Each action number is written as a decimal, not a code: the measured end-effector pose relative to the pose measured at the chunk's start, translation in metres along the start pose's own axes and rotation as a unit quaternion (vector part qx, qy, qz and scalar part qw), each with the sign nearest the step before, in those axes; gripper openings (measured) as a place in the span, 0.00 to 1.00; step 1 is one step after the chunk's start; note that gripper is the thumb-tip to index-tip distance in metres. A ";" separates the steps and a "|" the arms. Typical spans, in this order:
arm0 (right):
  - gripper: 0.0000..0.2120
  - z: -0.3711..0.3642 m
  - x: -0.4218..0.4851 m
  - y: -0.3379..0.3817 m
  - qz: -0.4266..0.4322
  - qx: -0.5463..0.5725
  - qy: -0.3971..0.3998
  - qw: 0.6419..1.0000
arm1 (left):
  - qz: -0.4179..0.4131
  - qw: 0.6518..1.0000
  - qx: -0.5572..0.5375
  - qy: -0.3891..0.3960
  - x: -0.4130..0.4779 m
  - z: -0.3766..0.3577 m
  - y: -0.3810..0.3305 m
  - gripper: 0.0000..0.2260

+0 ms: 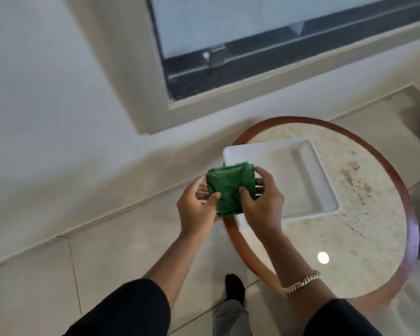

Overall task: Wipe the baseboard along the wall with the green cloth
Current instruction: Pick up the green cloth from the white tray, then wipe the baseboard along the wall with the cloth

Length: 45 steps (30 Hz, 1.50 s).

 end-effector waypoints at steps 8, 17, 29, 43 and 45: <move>0.27 -0.189 -0.122 0.006 0.043 0.013 0.088 0.995 | 0.026 0.998 0.000 -0.049 0.027 0.186 0.154 0.21; 0.20 -0.455 -0.196 -0.140 0.043 0.056 0.182 0.981 | 0.076 0.989 0.001 -0.125 0.095 0.263 0.437 0.16; 0.15 -0.671 -0.158 -0.288 0.144 0.013 0.171 0.975 | -0.002 0.988 0.044 -0.147 0.234 0.252 0.658 0.22; 0.23 -0.726 -0.178 -0.313 0.422 -0.265 0.196 0.844 | -0.020 0.839 0.539 -0.070 0.260 0.281 0.724 0.37; 0.23 -0.722 -0.165 -0.318 0.413 -0.284 0.178 0.847 | -0.015 0.834 0.548 -0.059 0.261 0.282 0.724 0.38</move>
Point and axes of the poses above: each hand's wrist, its own x-axis towards the middle knuckle, its own z-axis out of the back of the hand, y = z × x, the point moved 3 cm from there along x, towards the middle knuckle, and after that the axes turned 5 degrees about z, right-handed, at the moved point
